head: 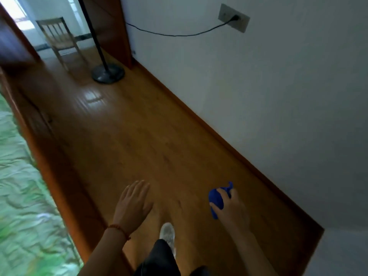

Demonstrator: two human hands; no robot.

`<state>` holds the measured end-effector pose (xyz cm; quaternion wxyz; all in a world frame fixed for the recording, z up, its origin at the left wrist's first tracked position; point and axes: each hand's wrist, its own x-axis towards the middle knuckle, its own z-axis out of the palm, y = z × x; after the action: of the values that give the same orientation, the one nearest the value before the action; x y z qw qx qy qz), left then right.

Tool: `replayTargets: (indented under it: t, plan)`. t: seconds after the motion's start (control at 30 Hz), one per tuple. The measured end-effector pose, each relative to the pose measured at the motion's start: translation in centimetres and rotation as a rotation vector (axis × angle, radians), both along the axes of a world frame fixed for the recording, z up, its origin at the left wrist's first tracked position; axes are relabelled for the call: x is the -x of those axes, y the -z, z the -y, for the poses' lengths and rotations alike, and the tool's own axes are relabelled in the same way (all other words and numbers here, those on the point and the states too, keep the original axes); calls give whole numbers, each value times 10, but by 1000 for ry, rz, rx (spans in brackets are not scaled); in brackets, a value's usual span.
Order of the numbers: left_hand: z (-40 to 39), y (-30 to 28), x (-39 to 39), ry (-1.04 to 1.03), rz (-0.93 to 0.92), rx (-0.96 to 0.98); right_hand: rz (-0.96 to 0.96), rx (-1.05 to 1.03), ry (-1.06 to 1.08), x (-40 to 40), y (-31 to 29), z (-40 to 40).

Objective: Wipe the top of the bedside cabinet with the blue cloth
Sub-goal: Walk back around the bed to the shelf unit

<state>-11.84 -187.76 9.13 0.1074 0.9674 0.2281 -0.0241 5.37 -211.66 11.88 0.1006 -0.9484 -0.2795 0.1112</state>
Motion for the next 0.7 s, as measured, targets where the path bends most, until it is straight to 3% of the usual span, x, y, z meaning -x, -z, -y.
replayTargets:
  t: [0.43,0.7]
  plan:
    - [-125,-2,-51,-381,-15,-87,34,-96,-446,-133,-9,-224]
    - [-184,-2,-127,-636,1,-144,25,-139,-694,-239,-9,-341]
